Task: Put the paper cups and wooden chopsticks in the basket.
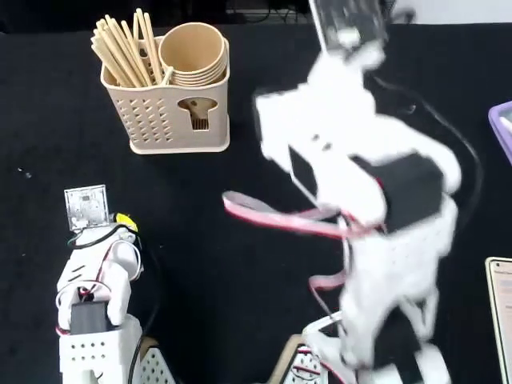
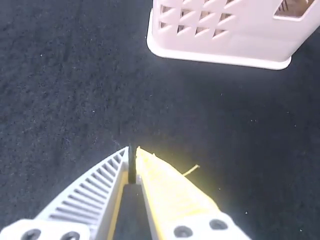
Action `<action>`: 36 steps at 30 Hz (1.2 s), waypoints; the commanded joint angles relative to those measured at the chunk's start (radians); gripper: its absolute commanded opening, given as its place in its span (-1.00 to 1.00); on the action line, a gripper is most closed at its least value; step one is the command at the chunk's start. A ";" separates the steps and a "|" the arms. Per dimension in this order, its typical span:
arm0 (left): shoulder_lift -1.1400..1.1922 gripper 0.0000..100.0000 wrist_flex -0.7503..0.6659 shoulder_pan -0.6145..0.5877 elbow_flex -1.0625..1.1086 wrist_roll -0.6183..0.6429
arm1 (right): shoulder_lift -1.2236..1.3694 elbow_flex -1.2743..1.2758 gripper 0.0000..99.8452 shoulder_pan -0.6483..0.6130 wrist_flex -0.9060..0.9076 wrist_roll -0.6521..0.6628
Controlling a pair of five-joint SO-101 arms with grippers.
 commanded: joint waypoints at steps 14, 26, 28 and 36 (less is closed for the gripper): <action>-0.006 -0.94 -0.012 0.076 0.028 -0.011 | -0.848 1.425 -0.97 0.212 -0.442 0.000; -0.006 -0.94 0.252 0.010 0.028 -0.005 | -1.420 2.063 -0.97 0.319 -0.523 -0.009; -0.006 -0.94 0.365 0.005 0.028 -0.005 | -1.535 2.160 -0.97 0.321 -0.489 -0.002; -0.008 -0.94 0.391 0.004 0.028 -0.003 | -1.517 2.252 -0.98 0.328 -0.408 -0.002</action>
